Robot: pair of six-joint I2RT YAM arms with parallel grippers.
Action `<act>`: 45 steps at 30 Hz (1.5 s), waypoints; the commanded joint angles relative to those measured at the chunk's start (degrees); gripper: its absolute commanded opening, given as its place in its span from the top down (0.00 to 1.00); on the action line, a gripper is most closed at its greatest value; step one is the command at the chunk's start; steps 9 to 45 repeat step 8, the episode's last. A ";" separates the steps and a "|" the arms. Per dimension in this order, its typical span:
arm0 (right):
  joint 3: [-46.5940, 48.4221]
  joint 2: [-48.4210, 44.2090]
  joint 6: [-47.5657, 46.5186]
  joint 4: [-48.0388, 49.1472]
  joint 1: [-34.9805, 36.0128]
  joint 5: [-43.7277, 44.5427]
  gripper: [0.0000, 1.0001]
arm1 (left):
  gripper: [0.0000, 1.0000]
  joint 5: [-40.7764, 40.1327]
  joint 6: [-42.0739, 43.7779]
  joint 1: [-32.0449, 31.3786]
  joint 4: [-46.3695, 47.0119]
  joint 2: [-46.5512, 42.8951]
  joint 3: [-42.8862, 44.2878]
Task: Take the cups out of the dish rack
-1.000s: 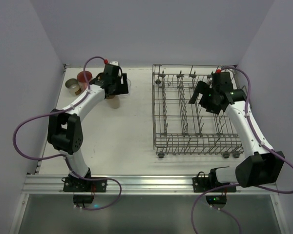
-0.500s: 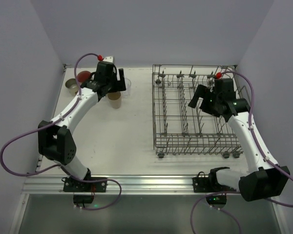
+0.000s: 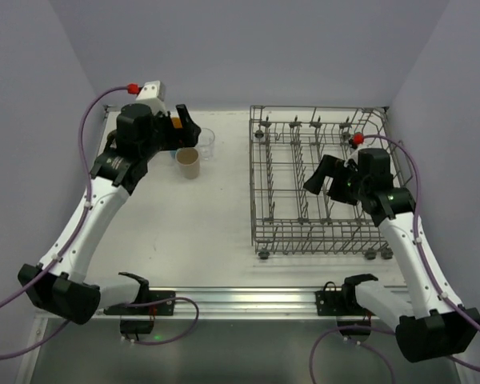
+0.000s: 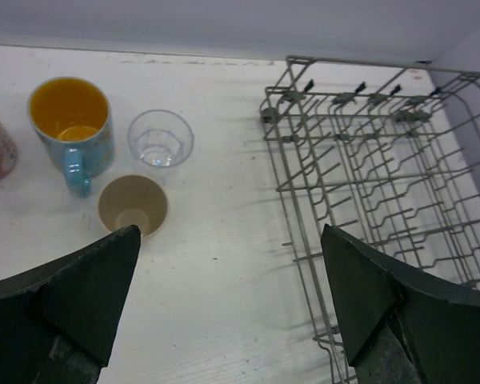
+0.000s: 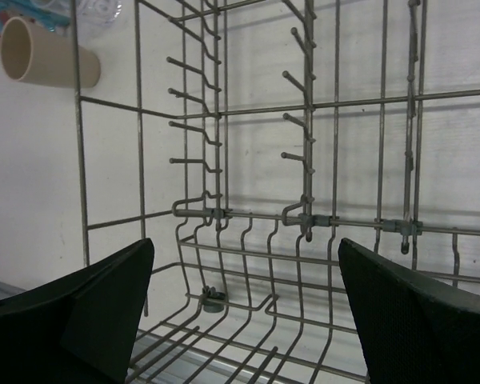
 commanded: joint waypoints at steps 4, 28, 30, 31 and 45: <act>-5.53 -7.47 0.17 6.31 0.28 -7.63 0.01 | 0.00 18.53 -3.82 -0.09 13.90 -11.36 -12.34; -11.07 -14.06 1.58 12.53 0.28 -14.48 0.01 | 0.00 27.31 -8.56 -0.09 25.16 -16.89 -23.58; -11.07 -14.06 1.58 12.53 0.28 -14.48 0.01 | 0.00 27.31 -8.56 -0.09 25.16 -16.89 -23.58; -11.07 -14.06 1.58 12.53 0.28 -14.48 0.01 | 0.00 27.31 -8.56 -0.09 25.16 -16.89 -23.58; -11.07 -14.06 1.58 12.53 0.28 -14.48 0.01 | 0.00 27.31 -8.56 -0.09 25.16 -16.89 -23.58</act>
